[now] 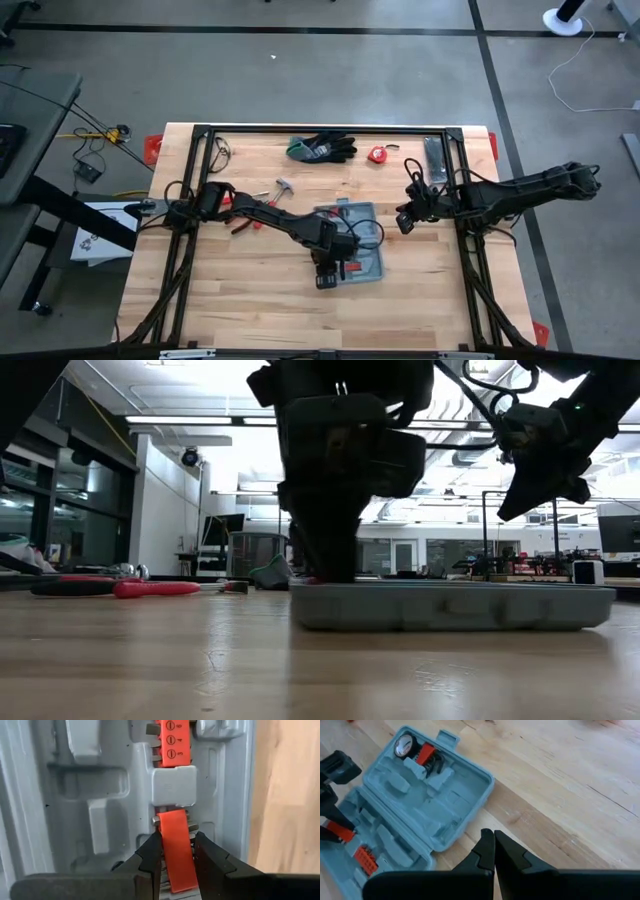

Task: Prefit tool cases
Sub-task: Put the screwdriver bit set into the gray tool case

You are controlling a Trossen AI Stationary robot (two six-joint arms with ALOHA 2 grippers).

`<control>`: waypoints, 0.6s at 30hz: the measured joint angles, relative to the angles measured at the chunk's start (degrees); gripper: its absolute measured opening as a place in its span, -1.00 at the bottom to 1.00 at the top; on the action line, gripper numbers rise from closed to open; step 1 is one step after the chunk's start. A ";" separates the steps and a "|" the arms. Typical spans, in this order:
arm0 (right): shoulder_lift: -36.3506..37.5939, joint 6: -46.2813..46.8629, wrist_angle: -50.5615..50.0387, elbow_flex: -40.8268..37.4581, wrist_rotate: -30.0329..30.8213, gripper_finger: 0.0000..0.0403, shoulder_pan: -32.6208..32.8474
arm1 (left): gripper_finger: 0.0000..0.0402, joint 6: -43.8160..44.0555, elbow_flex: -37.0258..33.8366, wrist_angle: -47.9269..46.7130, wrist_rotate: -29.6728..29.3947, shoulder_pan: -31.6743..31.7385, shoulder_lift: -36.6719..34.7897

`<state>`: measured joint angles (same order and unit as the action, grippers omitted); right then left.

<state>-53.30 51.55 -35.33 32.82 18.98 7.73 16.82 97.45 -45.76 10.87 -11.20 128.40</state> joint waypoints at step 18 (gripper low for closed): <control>-0.01 1.07 0.01 0.02 -0.11 -1.00 0.02 | -0.59 -0.94 -0.24 -0.64 -1.94 0.04 -0.11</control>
<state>-53.31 52.62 -35.33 32.84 18.87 7.75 15.88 97.21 -46.39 8.94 -11.16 128.29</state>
